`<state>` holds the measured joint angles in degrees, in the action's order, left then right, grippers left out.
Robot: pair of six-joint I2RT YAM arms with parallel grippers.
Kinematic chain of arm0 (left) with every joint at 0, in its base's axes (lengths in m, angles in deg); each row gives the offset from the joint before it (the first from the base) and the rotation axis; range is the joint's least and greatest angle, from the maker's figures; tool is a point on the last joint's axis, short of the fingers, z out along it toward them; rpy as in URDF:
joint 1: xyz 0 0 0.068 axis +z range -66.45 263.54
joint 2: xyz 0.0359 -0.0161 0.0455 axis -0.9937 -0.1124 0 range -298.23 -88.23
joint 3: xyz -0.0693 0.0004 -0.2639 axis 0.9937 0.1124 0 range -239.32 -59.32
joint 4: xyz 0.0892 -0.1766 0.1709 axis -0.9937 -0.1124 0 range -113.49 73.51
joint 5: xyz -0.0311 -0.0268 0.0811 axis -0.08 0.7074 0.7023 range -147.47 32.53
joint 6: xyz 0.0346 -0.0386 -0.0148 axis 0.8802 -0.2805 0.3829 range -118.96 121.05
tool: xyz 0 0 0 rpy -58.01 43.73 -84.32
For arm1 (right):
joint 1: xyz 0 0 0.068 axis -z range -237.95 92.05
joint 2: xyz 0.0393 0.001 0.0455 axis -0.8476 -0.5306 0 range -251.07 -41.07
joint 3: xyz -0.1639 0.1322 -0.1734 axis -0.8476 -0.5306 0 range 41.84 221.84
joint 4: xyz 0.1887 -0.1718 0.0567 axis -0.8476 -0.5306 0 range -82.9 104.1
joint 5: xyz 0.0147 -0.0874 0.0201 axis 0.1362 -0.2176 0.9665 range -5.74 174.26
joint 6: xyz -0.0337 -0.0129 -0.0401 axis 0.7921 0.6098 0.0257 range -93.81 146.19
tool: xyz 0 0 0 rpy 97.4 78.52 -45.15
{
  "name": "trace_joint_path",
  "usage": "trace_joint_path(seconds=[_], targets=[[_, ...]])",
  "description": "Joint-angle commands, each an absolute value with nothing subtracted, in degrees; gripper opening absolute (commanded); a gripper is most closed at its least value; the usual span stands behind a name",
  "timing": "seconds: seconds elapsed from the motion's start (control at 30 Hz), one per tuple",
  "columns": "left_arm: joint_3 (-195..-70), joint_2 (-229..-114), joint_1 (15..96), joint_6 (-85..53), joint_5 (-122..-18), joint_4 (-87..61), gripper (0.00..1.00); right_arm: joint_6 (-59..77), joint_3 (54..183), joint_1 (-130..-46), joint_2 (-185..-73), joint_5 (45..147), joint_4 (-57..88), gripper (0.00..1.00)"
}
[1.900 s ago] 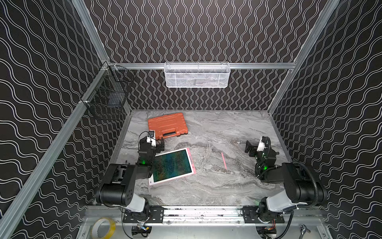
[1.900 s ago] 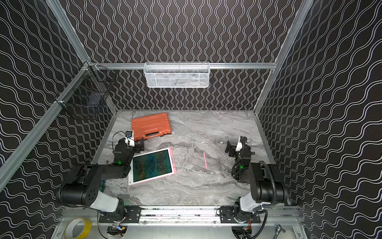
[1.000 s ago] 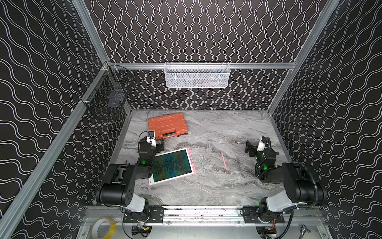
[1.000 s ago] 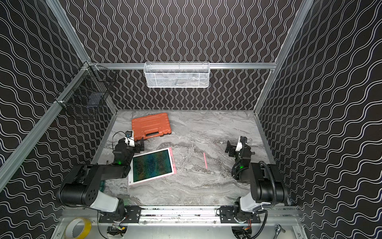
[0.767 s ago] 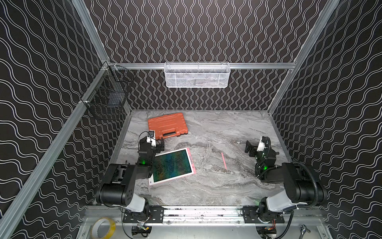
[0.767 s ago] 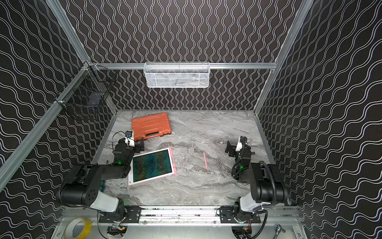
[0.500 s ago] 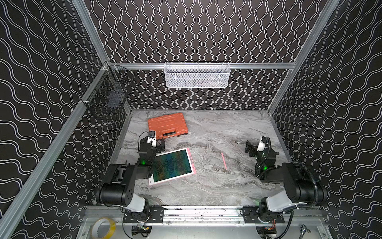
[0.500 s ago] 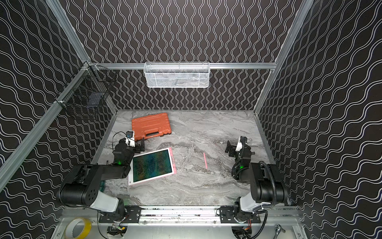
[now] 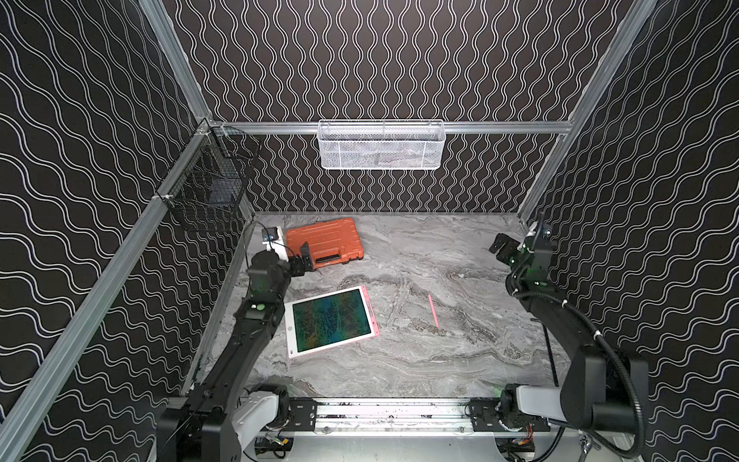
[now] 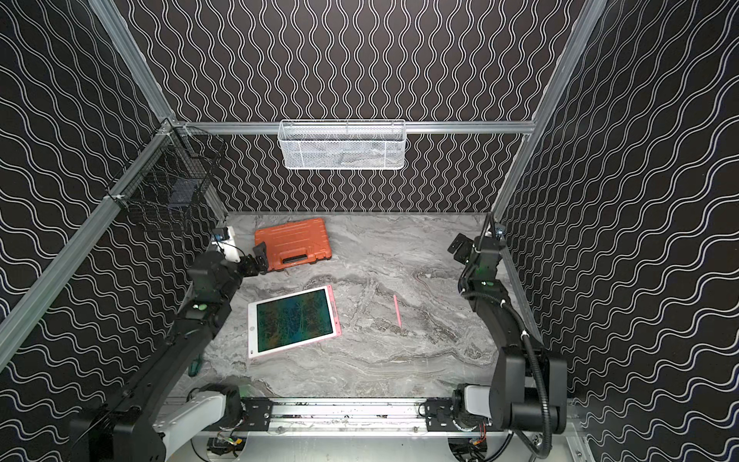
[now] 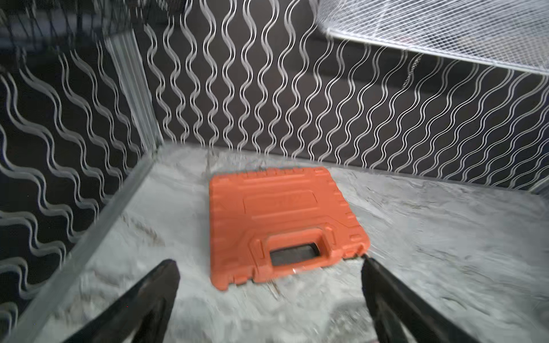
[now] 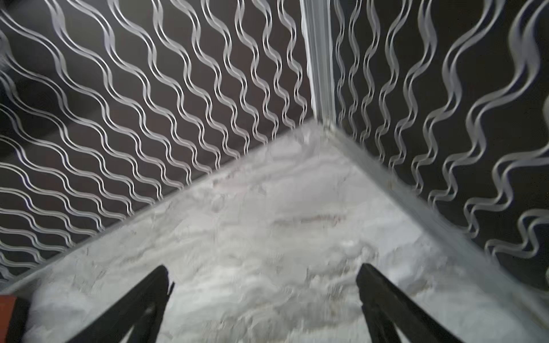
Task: Place the stylus back onto the writing tablet
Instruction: Move the writing tablet to the center of the board.
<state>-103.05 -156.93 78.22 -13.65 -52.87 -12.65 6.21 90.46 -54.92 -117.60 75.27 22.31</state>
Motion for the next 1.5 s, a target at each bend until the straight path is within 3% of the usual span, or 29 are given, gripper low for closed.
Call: trace_joint_path(seconds=[0.0,0.13,0.3,0.43,0.9,1.47], targets=[[-107.0,-156.6,77.7,-23.8,-61.2,-38.6,0.99,-3.6,92.2,-57.0,-118.2,84.4,2.9,1.00],[-110.0,-157.0,76.7,-25.0,-66.2,-48.2,0.99,-2.9,102.4,-65.1,-124.9,83.3,-11.8,1.00],[-112.1,-162.1,76.3,-22.6,-72.9,-52.4,0.99,2.7,106.8,-74.3,-130.8,85.8,-18.2,1.00],[-113.0,-167.7,77.1,-19.6,-70.3,-56.7,0.99,5.9,109.7,-80.2,-136.7,85.3,-23.0,0.99],[-106.8,-174.6,90.1,-18.6,-72.2,-53.0,0.99,10.1,104.1,-82.6,-141.1,85.8,-23.9,0.89],[-107.5,-182.3,93.8,-15.8,-74.7,-51.5,0.99,11.5,103.0,-86.3,-143.8,82.4,-23.2,0.57]])
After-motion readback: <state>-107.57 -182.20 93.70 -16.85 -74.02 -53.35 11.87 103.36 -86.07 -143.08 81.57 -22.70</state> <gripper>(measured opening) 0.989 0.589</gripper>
